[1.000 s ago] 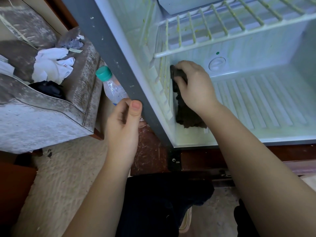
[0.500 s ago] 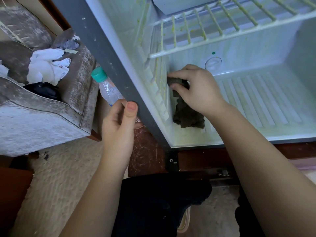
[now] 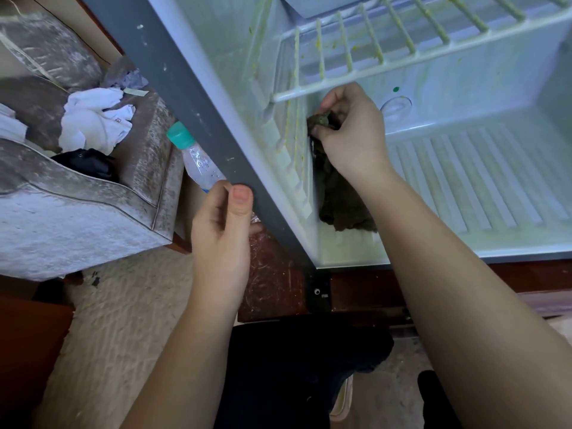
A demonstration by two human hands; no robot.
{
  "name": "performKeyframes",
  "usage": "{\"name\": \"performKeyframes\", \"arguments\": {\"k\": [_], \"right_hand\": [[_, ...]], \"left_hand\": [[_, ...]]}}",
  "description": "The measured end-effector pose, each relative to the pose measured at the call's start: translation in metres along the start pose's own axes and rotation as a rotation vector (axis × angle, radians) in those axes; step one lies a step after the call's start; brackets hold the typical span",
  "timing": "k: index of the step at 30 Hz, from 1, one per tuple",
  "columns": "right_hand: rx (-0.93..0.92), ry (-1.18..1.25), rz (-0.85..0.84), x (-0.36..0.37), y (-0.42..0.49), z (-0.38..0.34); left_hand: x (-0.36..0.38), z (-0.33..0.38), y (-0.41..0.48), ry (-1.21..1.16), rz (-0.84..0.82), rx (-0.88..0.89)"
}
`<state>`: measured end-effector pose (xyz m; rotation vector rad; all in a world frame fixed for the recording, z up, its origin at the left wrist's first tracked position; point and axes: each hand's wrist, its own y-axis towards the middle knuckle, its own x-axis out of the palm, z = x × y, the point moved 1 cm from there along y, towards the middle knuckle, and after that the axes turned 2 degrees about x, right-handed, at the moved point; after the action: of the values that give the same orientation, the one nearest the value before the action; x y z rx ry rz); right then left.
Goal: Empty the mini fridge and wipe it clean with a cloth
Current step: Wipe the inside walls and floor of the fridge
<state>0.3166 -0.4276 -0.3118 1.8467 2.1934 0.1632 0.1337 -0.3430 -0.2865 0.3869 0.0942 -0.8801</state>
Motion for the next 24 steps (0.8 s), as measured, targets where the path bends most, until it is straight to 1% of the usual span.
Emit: {"name": "performKeyframes", "arguments": {"k": [5,7,12,13,16,17,18,20,22,24], "right_hand": [[0.035,-0.091,0.167,-0.004,-0.012,0.003],[0.059,-0.075,0.169,-0.008,-0.012,0.005],[0.019,-0.056,0.023,-0.007,-0.017,-0.003],[0.032,-0.052,-0.031,-0.012,-0.015,-0.005],[0.047,-0.041,-0.268,-0.032,-0.011,-0.012],[0.043,-0.058,-0.304,-0.035,-0.011,-0.012],[0.037,-0.081,-0.285,-0.036,-0.012,-0.012],[0.048,-0.092,-0.124,-0.033,-0.011,-0.007],[0.081,-0.03,0.021,-0.025,-0.007,-0.003],[0.078,0.04,0.058,-0.014,-0.004,-0.003]], "left_hand": [[-0.001,0.0,0.0,-0.006,-0.01,-0.028],[0.0,0.001,0.0,-0.006,-0.012,-0.025],[0.0,0.0,0.001,-0.018,-0.002,-0.031],[-0.001,-0.001,0.001,-0.018,0.0,-0.028],[-0.001,0.0,0.001,-0.014,0.003,-0.018],[-0.001,0.0,0.002,-0.013,0.004,-0.017],[-0.001,0.001,0.002,-0.014,0.003,-0.019],[-0.001,0.001,0.001,-0.018,-0.001,-0.021],[-0.001,0.001,0.001,-0.019,0.001,-0.025],[-0.001,-0.001,0.001,-0.016,0.0,-0.025]]}}
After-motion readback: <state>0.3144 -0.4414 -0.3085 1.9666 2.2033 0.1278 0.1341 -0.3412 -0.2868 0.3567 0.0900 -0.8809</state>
